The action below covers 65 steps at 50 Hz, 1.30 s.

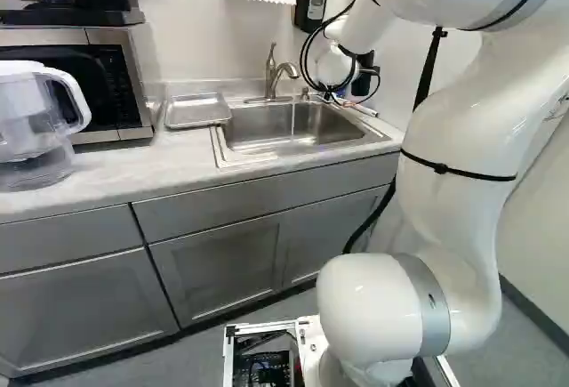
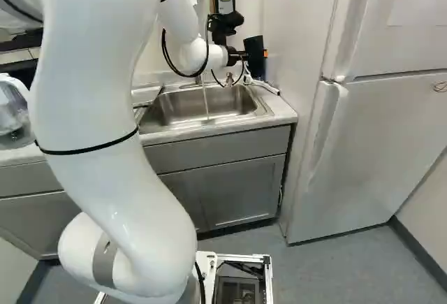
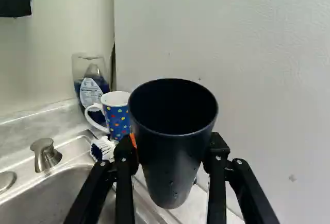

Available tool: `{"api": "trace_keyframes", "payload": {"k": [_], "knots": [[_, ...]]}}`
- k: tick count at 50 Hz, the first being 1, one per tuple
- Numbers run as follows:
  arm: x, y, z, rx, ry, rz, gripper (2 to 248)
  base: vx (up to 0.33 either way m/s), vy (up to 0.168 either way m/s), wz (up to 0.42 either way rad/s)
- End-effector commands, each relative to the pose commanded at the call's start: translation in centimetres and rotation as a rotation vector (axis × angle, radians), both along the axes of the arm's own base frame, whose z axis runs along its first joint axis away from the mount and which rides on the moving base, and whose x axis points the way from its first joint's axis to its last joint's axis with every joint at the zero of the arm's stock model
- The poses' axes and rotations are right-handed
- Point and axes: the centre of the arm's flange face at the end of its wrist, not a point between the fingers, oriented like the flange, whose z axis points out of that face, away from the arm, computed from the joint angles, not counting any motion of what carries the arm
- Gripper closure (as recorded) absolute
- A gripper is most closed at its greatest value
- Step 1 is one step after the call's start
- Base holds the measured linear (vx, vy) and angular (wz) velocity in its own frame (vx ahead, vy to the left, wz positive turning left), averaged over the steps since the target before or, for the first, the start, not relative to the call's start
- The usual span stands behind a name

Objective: Rinse the cup and place it in the tray

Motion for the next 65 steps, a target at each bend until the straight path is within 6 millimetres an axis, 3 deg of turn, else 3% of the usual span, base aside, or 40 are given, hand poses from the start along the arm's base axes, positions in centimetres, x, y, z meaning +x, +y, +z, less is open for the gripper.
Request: {"api": "trace_keyframes", "payload": {"k": [42,65], "knots": [[-0.6,0.3,-0.2,0.178,-0.089,0.138,124,0.0,0.0,0.0],[0.2,-1.0,-0.3,0.231,-0.111,0.19,124,0.0,0.0,0.0]]}}
